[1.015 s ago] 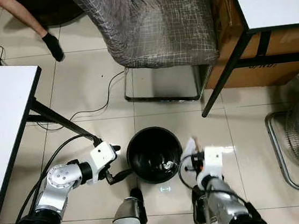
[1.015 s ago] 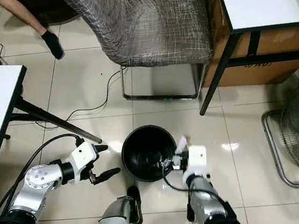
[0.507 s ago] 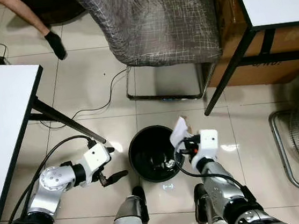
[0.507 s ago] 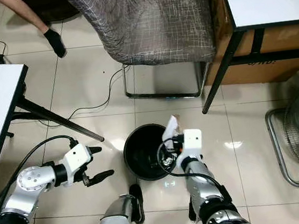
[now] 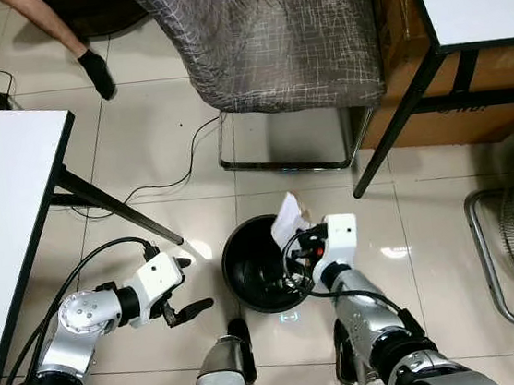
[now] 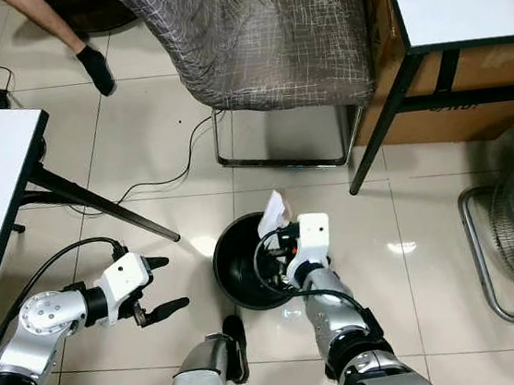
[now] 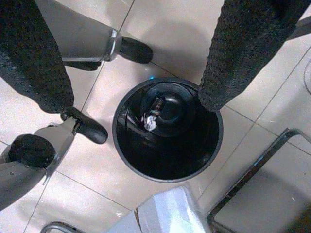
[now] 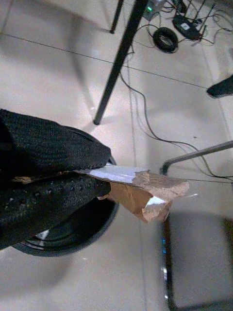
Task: Picking trash to rubbish bin
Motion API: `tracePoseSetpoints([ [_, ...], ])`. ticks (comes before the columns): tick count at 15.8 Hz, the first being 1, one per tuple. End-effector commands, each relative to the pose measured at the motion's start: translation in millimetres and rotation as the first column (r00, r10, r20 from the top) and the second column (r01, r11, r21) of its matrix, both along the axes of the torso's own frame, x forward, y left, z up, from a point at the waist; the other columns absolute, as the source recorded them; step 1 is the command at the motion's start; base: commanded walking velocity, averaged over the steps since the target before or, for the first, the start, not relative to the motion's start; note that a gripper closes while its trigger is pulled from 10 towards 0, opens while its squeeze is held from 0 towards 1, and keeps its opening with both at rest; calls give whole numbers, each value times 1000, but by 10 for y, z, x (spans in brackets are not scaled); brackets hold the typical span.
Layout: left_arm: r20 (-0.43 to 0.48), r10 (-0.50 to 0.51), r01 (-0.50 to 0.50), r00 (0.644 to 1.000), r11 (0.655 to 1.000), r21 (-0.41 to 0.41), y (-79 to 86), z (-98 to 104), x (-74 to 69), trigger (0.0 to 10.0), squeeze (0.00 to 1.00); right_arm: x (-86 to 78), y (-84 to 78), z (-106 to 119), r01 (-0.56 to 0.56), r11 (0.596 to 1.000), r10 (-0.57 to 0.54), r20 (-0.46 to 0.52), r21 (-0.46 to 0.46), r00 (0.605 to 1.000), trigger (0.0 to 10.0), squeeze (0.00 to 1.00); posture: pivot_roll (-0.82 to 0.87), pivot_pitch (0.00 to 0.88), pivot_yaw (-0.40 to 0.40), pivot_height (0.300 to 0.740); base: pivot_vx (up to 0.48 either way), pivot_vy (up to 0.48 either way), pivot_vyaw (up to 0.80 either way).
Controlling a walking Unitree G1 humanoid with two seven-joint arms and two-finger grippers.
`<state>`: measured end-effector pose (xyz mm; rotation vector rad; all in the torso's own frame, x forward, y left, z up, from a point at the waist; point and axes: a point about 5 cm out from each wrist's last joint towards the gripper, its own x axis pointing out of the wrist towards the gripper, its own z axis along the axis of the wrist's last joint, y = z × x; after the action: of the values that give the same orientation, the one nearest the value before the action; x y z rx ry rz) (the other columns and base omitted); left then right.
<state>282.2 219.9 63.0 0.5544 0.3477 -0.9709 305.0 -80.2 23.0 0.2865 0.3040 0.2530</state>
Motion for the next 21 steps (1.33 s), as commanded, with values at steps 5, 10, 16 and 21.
tracePoseSetpoints([
  [5,-45,1,1,999,1000,25,73,-77,-101,10000,0,-140,266,-119,-70,997,71,-80,18,994,10000,0,319,428,99,740,0,0,0],
  [10,-47,-4,5,999,1000,27,75,-77,-117,10000,0,-232,447,-151,-111,993,115,-97,41,989,10000,0,318,433,100,740,0,0,0],
  [16,-52,-8,10,999,999,31,70,-77,-115,10000,0,-327,500,-223,-122,992,126,-124,39,984,10000,1000,316,438,102,740,0,0,0],
  [21,-56,-12,14,998,999,34,62,-83,-119,10000,0,-319,469,-229,-115,993,118,-126,31,985,10000,1000,315,439,103,740,0,0,0],
])
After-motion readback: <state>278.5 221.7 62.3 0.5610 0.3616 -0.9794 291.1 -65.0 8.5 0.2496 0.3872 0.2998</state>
